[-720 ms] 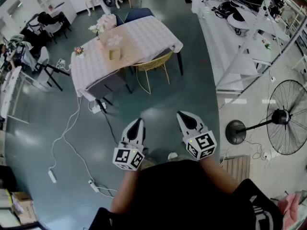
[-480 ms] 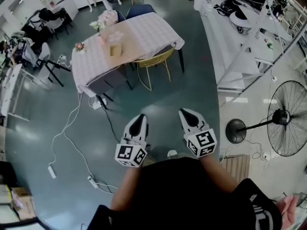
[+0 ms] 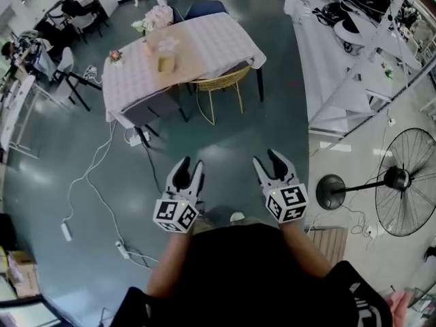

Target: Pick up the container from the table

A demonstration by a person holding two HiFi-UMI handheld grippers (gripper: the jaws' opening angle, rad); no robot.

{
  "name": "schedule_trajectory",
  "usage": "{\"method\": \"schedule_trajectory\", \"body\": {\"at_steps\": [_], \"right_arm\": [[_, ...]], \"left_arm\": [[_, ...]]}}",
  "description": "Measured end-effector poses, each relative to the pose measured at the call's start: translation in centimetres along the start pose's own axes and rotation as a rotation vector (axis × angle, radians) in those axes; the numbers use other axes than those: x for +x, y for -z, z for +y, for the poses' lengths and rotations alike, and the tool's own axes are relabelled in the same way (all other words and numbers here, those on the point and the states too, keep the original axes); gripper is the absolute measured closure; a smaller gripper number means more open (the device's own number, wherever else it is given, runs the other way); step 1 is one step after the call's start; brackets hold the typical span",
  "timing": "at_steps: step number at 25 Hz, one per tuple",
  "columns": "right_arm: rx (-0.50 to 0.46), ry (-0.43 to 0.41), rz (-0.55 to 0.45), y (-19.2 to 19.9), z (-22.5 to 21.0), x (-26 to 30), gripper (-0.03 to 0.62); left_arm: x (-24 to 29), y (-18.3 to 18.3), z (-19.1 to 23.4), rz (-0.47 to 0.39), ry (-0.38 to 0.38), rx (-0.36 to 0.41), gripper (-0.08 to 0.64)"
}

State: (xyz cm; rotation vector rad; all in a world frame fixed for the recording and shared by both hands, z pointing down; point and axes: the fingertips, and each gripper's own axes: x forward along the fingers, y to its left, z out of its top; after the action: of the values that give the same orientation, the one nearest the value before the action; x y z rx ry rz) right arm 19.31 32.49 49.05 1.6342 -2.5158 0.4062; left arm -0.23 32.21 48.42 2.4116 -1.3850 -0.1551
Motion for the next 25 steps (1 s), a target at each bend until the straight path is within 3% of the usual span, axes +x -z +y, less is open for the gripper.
{"method": "schedule_trajectory", "body": {"at_steps": [6,11,15,18,25], "right_arm": [[0.012,-0.049,0.03,1.5,-0.2,2.3,0.428],[0.023,-0.083,0.077,2.9,0.3,5.7,0.428],[0.081,-0.089,0.11,3.0,-0.7,9.3,0.428],[0.062,-0.093,0.112,1.4,-2.3,13.5,0.428],[0.036,-0.032,0.126,-4.7,-6.2,25.4,0.43]], "left_arm": [[0.3,0.8,0.7,0.027,-0.023,0.01,0.404],[2.8,2.7,2.7,0.108,-0.002,-0.004,0.405],[7.7,3.8,4.6,0.154,0.063,-0.045,0.405],[12.8,3.7,6.4,0.165,0.128,-0.046,0.405],[24.2,-1.2,13.3,0.195,0.186,-0.077,0.405]]}}
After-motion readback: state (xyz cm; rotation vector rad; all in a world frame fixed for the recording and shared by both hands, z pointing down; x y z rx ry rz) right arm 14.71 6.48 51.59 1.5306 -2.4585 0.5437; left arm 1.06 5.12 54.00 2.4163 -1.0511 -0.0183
